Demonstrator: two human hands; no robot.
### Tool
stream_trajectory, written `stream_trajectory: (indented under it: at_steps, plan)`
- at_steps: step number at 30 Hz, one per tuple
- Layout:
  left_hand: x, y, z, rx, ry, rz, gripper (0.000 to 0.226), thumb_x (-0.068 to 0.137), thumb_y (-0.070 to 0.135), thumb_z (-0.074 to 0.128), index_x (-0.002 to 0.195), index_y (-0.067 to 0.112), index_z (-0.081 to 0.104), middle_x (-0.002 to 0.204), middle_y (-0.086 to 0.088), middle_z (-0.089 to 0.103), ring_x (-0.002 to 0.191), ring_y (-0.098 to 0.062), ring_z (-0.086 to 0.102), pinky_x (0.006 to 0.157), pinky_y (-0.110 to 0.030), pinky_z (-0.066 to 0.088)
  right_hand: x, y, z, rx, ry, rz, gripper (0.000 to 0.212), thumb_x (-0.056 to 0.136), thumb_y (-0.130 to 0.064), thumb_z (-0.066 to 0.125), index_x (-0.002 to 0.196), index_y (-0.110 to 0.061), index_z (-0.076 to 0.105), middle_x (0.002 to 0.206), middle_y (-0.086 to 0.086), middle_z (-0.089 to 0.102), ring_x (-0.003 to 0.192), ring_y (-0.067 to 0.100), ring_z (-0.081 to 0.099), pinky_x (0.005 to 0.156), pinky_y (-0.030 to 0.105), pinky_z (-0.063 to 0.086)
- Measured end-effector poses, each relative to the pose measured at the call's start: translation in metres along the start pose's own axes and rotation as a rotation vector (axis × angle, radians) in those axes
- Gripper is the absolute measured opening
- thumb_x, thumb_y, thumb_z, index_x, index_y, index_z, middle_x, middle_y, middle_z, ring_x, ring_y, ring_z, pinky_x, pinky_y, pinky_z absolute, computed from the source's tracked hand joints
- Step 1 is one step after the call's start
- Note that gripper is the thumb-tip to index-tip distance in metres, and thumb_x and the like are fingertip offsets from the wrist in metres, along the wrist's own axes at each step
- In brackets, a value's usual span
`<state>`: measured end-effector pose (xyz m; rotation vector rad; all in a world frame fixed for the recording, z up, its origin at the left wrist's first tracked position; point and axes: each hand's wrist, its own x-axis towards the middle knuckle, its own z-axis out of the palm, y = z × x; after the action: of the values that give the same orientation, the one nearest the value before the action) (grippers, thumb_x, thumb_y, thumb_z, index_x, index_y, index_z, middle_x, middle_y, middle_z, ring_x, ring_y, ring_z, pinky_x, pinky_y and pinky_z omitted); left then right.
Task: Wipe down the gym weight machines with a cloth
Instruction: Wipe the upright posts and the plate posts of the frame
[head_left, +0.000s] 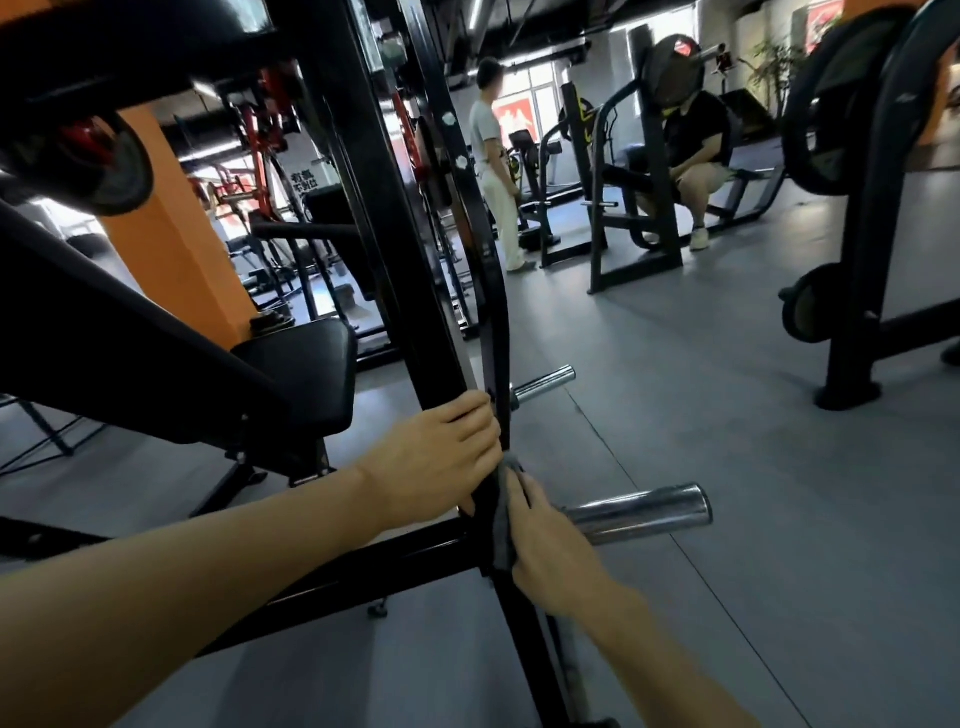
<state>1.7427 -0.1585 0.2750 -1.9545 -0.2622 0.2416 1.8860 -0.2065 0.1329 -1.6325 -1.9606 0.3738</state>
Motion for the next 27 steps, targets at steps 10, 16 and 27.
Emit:
stream_trajectory:
  at_steps: [10, 16, 27]
  plan:
    - [0.000, -0.001, 0.002, 0.001, 0.059, -0.005, 0.043, 0.097, 0.036, 0.058, 0.120, 0.000, 0.066, 0.123, -0.020, 0.067, 0.120, -0.039, 0.059, 0.120, -0.048, 0.019, -0.002, 0.043, -0.007, -0.063, -0.030, -0.073, 0.095, 0.089, -0.014, 0.066, 0.161, -0.010, 0.005, 0.156, 0.011, 0.032, 0.139, 0.031, 0.040, 0.119, 0.039, 0.031]
    - [-0.001, -0.001, 0.005, 0.035, 0.040, -0.001, 0.060, 0.104, 0.047, 0.033, 0.121, -0.003, 0.063, 0.124, -0.022, 0.064, 0.120, -0.041, 0.058, 0.120, -0.049, 0.018, -0.002, 0.035, 0.007, -0.466, 0.034, 0.007, 0.072, 0.099, -0.026, 0.054, 0.157, -0.004, 0.019, 0.164, 0.014, 0.023, 0.155, 0.028, 0.012, 0.126, 0.044, 0.000]
    - [-0.001, 0.003, 0.006, 0.057, 0.023, 0.000, 0.059, 0.103, 0.041, 0.030, 0.123, -0.005, 0.061, 0.123, -0.025, 0.064, 0.120, -0.043, 0.057, 0.122, -0.051, 0.021, -0.022, 0.004, 0.031, -0.106, 0.345, 0.204, 0.084, 0.084, -0.009, 0.069, 0.157, -0.007, 0.027, 0.157, 0.006, 0.040, 0.151, 0.022, 0.028, 0.127, 0.039, 0.004]
